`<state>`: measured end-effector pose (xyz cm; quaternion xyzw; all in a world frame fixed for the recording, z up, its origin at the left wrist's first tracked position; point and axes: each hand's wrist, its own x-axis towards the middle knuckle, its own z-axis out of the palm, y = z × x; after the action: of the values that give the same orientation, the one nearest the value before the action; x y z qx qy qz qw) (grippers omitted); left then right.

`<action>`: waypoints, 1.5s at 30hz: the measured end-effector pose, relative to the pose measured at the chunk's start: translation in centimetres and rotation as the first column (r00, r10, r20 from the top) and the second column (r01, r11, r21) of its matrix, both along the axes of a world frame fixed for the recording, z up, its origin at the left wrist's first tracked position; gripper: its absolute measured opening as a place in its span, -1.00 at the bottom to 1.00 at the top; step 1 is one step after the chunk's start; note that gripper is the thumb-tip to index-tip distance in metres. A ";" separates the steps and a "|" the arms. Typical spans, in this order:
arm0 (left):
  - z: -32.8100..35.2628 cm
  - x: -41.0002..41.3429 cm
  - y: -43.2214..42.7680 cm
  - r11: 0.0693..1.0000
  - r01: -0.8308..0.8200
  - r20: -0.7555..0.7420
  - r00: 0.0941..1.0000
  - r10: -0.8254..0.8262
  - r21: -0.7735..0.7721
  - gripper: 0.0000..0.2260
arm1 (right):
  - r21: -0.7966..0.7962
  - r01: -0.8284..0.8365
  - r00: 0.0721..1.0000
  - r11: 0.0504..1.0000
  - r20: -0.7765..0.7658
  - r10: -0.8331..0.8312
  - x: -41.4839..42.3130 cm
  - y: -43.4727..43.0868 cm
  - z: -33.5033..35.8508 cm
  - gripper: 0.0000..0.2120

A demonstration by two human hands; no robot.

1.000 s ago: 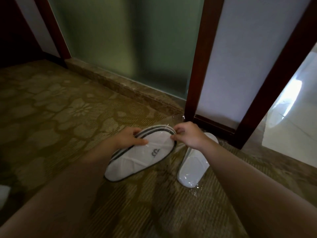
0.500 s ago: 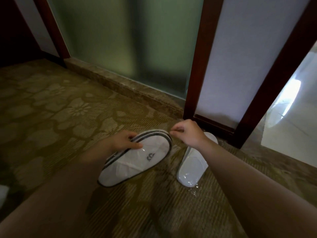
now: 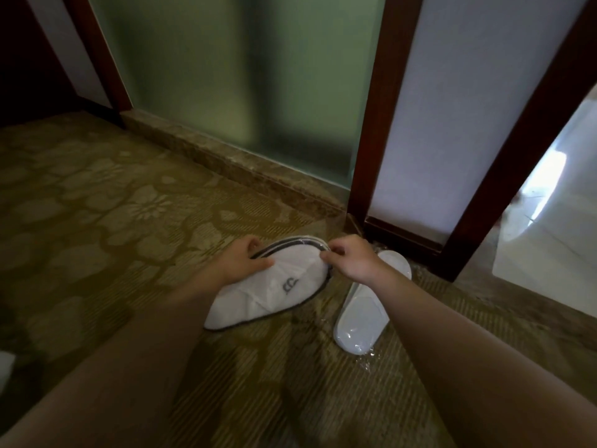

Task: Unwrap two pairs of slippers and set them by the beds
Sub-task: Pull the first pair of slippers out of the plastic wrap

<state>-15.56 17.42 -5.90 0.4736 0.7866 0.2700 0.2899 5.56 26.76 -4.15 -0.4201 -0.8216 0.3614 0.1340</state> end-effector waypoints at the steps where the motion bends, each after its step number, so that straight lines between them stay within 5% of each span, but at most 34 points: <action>1: -0.2 0.0 0.1 0.999 -0.036 -0.069 0.997 0.035 -0.015 -0.44 | -0.009 0.045 0.999 0.999 -0.012 -0.045 0.1 0.2 -0.1 -0.77; 4: -1.3 -0.1 -0.6 0.974 -0.188 -0.174 0.971 0.165 -0.126 -0.24 | -0.083 0.224 0.969 0.971 -0.086 -0.231 0.6 0.8 -0.7 -0.73; 7: -2.3 0.1 -1.6 0.931 -0.354 -0.106 0.933 0.344 -0.095 -0.12 | -0.233 0.384 0.891 0.893 -0.161 -0.425 1.1 1.4 -1.2 -0.76; 10: -2.2 0.1 -1.0 0.872 -0.489 0.176 0.858 0.482 -0.004 -0.07 | -0.399 0.466 0.788 0.790 -0.220 -0.575 1.3 1.8 -1.4 -0.80; 12: -1.6 0.2 -0.3 0.815 -0.578 0.439 0.722 0.535 -0.041 -0.09 | -0.478 0.481 0.734 0.735 -0.237 -0.636 1.3 1.9 -1.3 -0.76; 15: -0.5 1.2 0.0 0.814 -0.572 0.700 0.538 0.469 -0.106 -0.38 | -0.574 0.434 0.718 0.695 -0.245 -0.652 1.2 1.5 -1.1 -0.73; 18: 0.7 1.7 0.5 0.788 -0.615 0.878 0.389 0.280 0.021 -0.65 | -0.625 0.361 0.716 0.692 -0.289 -0.635 0.8 1.1 -1.1 -0.73; 21: 1.8 1.0 1.0 0.647 -0.759 0.934 0.282 0.220 0.077 -0.55 | -0.650 0.318 0.735 0.690 -0.291 -0.612 0.5 0.9 -0.8 -0.77; 29: 1.9 -1.3 0.5 0.456 -0.890 0.922 0.200 0.331 0.029 -0.51 | -0.632 0.383 0.671 0.674 -0.312 -0.673 0.6 1.4 0.2 -0.71; 34: 1.4 -1.6 0.3 0.479 -0.878 0.876 0.235 0.422 0.004 -0.48 | -0.658 0.324 0.675 0.679 -0.342 -0.654 0.9 1.8 -0.3 -0.78; 39: 1.3 -1.5 0.2 0.513 -0.858 0.859 0.253 0.446 -0.014 -0.48 | -0.685 0.270 0.712 0.676 -0.331 -0.620 1.3 1.9 -1.0 -0.56; 45: 0.4 -1.7 -0.5 0.542 -0.840 0.865 0.255 0.433 -0.024 -0.58 | -0.682 0.392 0.503 0.617 -0.402 -0.765 1.2 2.0 -1.0 -0.70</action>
<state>-17.30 16.94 -5.50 -0.0241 0.6046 0.7169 0.3463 6.72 28.73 -5.17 -0.5418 -0.3895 0.6163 0.4183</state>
